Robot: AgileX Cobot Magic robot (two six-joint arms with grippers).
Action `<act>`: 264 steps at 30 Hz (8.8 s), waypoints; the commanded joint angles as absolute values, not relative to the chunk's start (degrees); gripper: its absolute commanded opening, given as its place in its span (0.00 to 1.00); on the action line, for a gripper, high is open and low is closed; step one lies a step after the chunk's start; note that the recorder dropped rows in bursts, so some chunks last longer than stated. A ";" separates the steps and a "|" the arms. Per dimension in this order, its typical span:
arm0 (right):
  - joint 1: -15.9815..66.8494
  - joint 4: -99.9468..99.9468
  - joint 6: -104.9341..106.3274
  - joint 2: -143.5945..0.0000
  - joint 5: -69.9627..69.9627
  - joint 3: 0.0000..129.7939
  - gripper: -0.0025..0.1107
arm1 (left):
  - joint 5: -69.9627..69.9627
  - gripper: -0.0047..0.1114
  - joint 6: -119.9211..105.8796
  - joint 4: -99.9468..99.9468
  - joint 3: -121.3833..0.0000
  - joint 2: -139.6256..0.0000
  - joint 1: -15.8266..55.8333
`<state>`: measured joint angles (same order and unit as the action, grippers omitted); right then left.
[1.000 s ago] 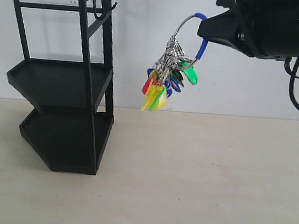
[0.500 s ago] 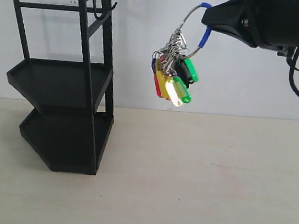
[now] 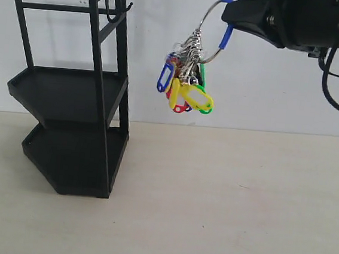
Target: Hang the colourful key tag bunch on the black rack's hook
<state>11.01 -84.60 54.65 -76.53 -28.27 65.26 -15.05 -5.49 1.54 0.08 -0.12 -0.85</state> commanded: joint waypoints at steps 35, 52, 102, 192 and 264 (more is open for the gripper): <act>44.00 -99.95 97.98 -77.20 22.48 66.65 0.02 | -14.60 0.08 -5.55 1.34 0.00 0.00 -0.78; 43.89 -99.95 96.56 -86.19 23.27 76.37 0.02 | -14.51 0.08 -5.55 1.34 0.00 0.00 -0.78; 43.99 -99.95 110.74 -102.66 25.40 93.41 0.02 | -14.62 0.08 -5.55 1.34 0.00 0.00 -0.78; 55.83 -99.95 117.29 -45.27 58.73 53.00 0.02 | -14.62 0.08 -5.55 1.34 0.00 0.00 -0.78; 0.51 -6.13 5.20 -2.44 -11.24 7.71 0.02 | -14.62 0.08 -5.55 1.34 0.00 0.00 -0.78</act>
<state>0.63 -7.60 4.04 -5.58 -16.46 12.68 -15.05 -5.49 1.54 0.08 -0.12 -0.85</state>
